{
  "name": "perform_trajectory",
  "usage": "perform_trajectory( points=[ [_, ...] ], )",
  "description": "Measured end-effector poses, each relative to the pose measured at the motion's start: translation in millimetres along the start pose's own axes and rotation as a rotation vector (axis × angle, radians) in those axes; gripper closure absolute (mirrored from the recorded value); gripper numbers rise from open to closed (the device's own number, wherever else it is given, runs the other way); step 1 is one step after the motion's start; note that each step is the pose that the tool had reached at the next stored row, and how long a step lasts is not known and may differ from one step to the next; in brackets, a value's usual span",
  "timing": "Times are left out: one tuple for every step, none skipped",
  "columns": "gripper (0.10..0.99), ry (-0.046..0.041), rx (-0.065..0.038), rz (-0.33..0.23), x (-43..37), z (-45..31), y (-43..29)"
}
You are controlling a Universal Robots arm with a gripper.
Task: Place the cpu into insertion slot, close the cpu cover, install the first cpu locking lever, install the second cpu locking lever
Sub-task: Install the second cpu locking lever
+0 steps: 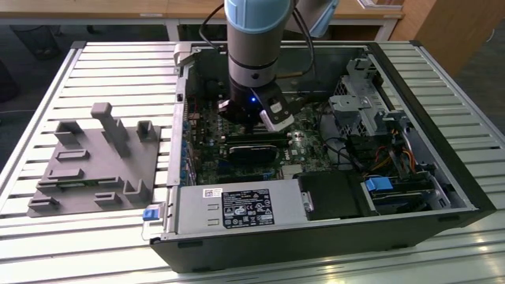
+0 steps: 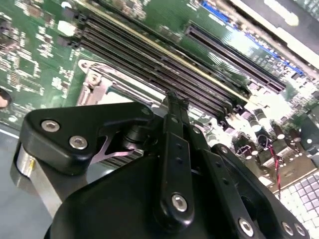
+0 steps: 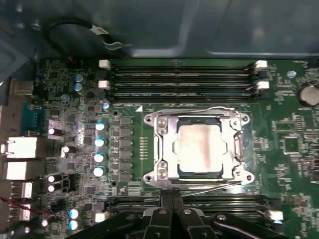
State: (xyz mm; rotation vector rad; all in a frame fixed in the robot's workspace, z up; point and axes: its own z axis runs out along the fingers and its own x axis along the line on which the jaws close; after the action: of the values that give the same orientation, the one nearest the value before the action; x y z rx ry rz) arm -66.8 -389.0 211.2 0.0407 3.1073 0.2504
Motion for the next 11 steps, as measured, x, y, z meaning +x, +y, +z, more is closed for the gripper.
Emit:
perform_trajectory(
  points=[
    [0.980,0.0000,0.000,0.000,1.1,1.5,-0.3],
    [0.980,0.0001,-0.001,0.000,2.5,3.0,-0.6],
    [0.980,0.0000,-0.001,0.000,3.9,4.4,-0.8],
    [0.980,0.0001,-0.002,0.000,5.0,5.6,-1.0],
    [0.980,0.0003,-0.004,0.000,6.1,6.5,-1.3],
    [0.980,0.0005,-0.008,0.000,7.9,6.9,-1.4],
    [0.980,0.0004,-0.013,0.000,9.0,7.6,-1.5],
    [0.980,0.0004,-0.017,0.000,9.6,8.3,-1.6],
    [0.980,0.0005,-0.020,0.001,10.2,9.2,-1.7],
    [0.980,0.0004,-0.022,0.001,10.4,10.0,-1.9],
    [0.980,0.0005,-0.023,0.001,10.6,10.7,-2.0]
  ],
)
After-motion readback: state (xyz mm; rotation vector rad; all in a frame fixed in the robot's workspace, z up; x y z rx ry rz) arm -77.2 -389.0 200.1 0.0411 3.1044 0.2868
